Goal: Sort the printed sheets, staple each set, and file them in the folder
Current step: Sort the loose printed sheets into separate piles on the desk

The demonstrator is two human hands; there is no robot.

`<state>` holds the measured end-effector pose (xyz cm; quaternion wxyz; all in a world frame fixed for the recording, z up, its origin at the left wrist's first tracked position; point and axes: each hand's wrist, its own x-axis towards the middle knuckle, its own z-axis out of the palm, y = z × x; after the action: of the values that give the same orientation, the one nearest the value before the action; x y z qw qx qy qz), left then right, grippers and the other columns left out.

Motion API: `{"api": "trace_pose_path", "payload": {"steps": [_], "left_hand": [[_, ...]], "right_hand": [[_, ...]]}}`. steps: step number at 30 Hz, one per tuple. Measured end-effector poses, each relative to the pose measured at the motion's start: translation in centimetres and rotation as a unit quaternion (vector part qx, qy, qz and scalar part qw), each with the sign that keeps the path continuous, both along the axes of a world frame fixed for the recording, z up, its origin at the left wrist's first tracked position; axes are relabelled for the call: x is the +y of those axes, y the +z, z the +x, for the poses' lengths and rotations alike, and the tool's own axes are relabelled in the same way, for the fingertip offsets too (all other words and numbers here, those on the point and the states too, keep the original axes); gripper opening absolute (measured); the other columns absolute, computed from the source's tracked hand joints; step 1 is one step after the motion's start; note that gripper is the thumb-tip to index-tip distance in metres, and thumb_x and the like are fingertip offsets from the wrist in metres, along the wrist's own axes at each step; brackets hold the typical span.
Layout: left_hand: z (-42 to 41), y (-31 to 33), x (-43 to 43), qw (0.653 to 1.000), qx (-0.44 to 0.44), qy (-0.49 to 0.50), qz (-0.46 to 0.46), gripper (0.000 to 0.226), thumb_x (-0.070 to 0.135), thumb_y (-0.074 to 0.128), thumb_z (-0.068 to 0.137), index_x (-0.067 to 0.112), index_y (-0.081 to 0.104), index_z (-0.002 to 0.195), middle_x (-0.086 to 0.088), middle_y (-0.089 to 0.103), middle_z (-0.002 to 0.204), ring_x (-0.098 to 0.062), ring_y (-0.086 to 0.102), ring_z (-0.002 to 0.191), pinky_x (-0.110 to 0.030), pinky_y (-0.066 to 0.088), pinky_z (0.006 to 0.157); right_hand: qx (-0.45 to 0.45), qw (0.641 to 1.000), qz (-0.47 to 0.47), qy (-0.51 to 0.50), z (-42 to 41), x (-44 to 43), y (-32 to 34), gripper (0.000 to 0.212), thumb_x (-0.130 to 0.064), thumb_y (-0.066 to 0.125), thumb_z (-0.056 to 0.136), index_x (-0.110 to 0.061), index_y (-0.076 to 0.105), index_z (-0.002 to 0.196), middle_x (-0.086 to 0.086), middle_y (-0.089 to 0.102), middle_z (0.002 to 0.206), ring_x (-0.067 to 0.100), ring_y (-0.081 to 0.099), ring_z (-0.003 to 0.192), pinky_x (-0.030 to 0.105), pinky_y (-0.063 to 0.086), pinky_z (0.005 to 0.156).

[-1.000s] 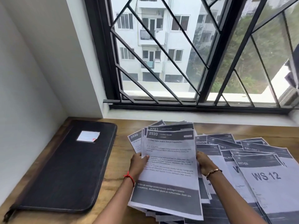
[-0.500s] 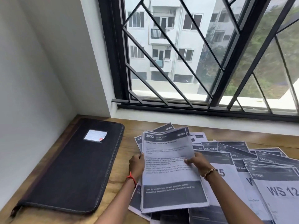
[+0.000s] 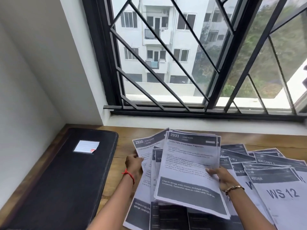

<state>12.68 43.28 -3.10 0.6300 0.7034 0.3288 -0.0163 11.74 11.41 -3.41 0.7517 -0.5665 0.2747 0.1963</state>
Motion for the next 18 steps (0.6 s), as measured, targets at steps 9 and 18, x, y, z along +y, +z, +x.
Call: {"api": "trace_pose_path", "payload": {"steps": [9,18], "left_hand": [[-0.5,1.7,0.6,0.98,-0.125,0.029,0.152,0.012,0.005,0.056,0.09,-0.002,0.066,0.091,-0.018,0.069,0.089,-0.022,0.059,0.071,-0.02,0.04,0.053],[0.5,8.5,4.1,0.889,-0.321,0.19,0.266,0.018,-0.009,0.041,0.091,-0.017,0.056,0.097,-0.029,0.066,0.095,-0.036,0.063,0.088,-0.019,0.037,0.071]], "right_hand": [[0.007,0.999,0.01,-0.034,-0.4,-0.6,-0.3,0.025,0.017,0.047,0.081,0.003,0.059,0.096,0.015,0.071,0.079,0.03,0.068,0.067,0.038,0.059,0.056],[-0.013,0.998,-0.039,-0.048,-0.7,-0.1,0.1,0.026,0.02,0.051,0.077,0.005,0.058,0.097,0.018,0.062,0.094,0.035,0.058,0.083,0.046,0.049,0.08]]}}
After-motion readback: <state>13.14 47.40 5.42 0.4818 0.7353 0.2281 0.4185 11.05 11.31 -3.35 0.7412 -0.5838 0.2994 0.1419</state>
